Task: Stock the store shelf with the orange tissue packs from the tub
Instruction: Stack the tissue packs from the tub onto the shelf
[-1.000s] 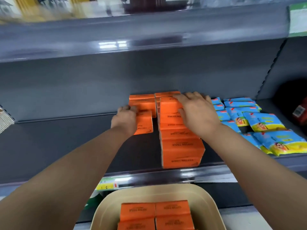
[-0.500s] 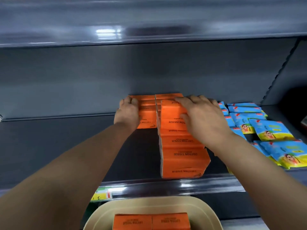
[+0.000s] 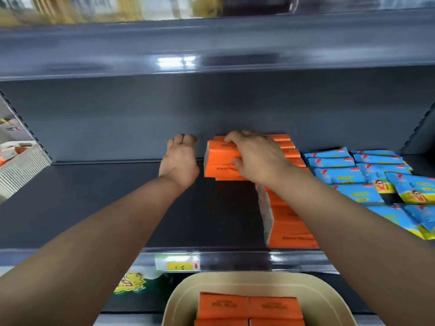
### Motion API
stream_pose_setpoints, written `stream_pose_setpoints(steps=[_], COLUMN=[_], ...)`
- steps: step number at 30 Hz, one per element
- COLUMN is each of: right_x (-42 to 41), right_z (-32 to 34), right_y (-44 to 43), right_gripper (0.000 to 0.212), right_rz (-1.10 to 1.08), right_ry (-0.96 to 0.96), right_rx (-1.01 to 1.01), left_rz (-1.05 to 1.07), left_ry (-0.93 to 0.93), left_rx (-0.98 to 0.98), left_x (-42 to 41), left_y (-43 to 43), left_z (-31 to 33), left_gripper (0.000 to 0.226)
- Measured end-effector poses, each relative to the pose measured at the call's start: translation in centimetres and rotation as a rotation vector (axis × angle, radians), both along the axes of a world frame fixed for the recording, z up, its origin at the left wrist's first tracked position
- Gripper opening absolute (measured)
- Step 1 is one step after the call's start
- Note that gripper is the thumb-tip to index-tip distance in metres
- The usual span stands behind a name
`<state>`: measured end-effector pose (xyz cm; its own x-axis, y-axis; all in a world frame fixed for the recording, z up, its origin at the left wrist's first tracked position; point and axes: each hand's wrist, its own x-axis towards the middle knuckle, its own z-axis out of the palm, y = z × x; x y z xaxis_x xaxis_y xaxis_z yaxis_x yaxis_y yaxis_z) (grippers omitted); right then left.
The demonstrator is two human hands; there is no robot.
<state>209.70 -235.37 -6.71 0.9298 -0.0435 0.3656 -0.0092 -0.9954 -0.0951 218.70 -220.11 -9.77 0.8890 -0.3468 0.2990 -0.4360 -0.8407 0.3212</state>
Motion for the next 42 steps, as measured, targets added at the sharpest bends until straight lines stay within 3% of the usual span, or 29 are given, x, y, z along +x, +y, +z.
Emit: stream_pose_setpoints(steps=[6, 14, 21, 27, 34, 42], right_x=[2.7, 2.9, -1.0, -6.2, -15.7, -27.0], right_z=[-3.0, -3.8, -3.0, -2.8, -4.2, -10.3], right_y=[0.2, -0.7, -1.4, -0.5, 3.1, 4.4], right_gripper=[0.051, 0.063, 0.044, 0.039, 0.036, 0.033], right_rz=[-0.056, -0.171, -0.157, -0.105, -0.033, 0.001], right_ry=[0.168, 0.195, 0.142, 0.093, -0.006, 0.235], right_rx=[-0.053, -0.127, -0.124, -0.051, 0.064, 0.115], left_rz=[-0.042, -0.165, -0.084, -0.042, -0.25, -0.444], left_ry=[0.033, 0.155, 0.166, 0.12, 0.13, 0.444], left_rx=[-0.014, -0.041, -0.003, 0.033, 0.015, 0.097], left_x=[0.2, -0.7, -1.9, -5.0, -13.3, -24.1], left_y=[0.3, -1.3, -3.1, -1.6, 2.3, 7.5], left_z=[-1.0, -2.8, -3.5, -1.5, -0.6, -5.4], left_gripper=[0.058, 0.04, 0.031, 0.035, 0.038, 0.024])
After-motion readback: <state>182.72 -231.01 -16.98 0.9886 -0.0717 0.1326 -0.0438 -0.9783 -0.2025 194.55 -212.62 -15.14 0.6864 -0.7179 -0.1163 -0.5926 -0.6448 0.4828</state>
